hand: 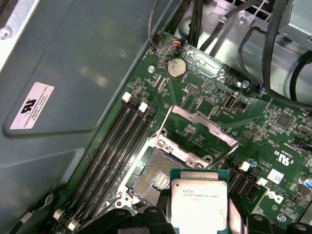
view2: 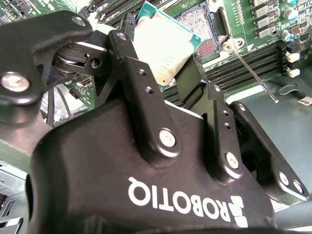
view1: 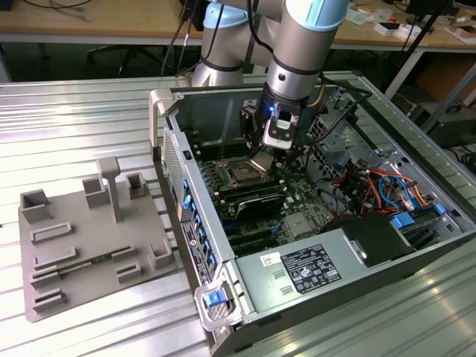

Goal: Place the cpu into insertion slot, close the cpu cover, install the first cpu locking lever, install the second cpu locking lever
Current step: 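Place the cpu into insertion slot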

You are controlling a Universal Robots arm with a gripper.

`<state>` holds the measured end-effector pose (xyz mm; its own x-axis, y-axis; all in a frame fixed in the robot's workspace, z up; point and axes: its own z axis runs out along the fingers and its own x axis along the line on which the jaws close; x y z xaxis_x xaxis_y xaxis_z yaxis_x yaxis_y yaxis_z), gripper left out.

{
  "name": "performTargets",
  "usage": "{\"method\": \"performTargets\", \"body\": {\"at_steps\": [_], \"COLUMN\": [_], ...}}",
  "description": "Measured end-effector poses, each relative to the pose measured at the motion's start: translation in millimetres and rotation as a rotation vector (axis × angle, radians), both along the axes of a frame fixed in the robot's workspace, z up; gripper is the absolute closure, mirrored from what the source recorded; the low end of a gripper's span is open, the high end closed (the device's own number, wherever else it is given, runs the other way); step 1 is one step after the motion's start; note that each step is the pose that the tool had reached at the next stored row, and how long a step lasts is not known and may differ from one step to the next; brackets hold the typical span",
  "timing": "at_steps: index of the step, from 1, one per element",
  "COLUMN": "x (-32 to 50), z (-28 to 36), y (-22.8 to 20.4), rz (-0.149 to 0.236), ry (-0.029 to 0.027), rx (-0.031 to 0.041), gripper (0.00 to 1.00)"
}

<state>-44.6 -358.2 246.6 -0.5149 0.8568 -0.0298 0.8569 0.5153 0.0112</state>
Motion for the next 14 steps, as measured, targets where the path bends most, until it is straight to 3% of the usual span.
{"method": "performTargets", "body": {"at_steps": [14], "x": [0.0], "z": [-0.9], "y": [0.0], "rz": [-0.007], "ry": [0.0], "rx": [0.0], "gripper": [0.45]}}
